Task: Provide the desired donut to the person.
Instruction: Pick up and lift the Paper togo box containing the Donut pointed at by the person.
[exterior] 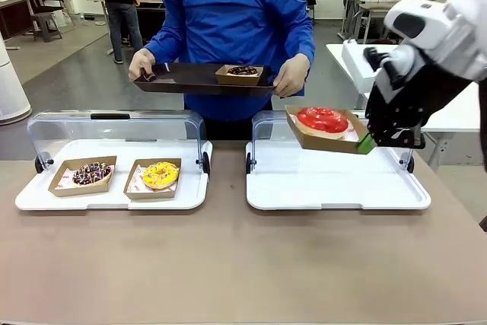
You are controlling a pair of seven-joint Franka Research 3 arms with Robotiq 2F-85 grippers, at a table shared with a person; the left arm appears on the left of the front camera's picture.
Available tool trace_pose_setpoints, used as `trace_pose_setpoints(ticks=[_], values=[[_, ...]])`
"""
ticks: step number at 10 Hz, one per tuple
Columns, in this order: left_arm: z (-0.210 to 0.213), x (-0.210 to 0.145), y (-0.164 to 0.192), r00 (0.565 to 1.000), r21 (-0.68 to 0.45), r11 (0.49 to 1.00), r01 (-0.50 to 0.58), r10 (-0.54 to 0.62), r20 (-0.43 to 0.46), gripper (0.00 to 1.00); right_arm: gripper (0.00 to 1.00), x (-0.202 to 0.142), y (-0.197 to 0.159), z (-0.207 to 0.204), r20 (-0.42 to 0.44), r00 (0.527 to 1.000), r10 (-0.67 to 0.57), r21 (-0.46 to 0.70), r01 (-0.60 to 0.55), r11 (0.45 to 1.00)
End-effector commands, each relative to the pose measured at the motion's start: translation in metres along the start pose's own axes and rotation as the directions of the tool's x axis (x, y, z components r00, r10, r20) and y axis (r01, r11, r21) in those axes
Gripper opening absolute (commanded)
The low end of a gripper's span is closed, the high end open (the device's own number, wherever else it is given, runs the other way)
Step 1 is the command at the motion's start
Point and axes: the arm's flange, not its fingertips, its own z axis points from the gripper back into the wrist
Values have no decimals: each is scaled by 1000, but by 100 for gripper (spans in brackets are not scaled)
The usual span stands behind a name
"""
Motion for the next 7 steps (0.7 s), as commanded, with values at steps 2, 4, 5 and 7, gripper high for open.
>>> trace_pose_setpoints(ticks=[2, 4, 5, 7], values=[[2, 0, 0, 1000, -7, 1000, -13, 13, -5, 100, 0, 6, 2, -20, -58, 993, -101, -67, 98, 993], [2, 0, 0, 1000, -7, 1000, -13, 13, -5, 100, 0, 2, 7, 7, -1, 1000, -17, -40, 17, 999], [2, 0, 0, 1000, -7, 1000, -13, 13, -5, 100, 0, 2, 7, 7, -1, 1000, -17, -40, 17, 999], [2, 0, 0, 1000, -7, 1000, -13, 13, -5, 100, 0, 2, 7, 7, -1, 1000, -17, -40, 17, 999]])
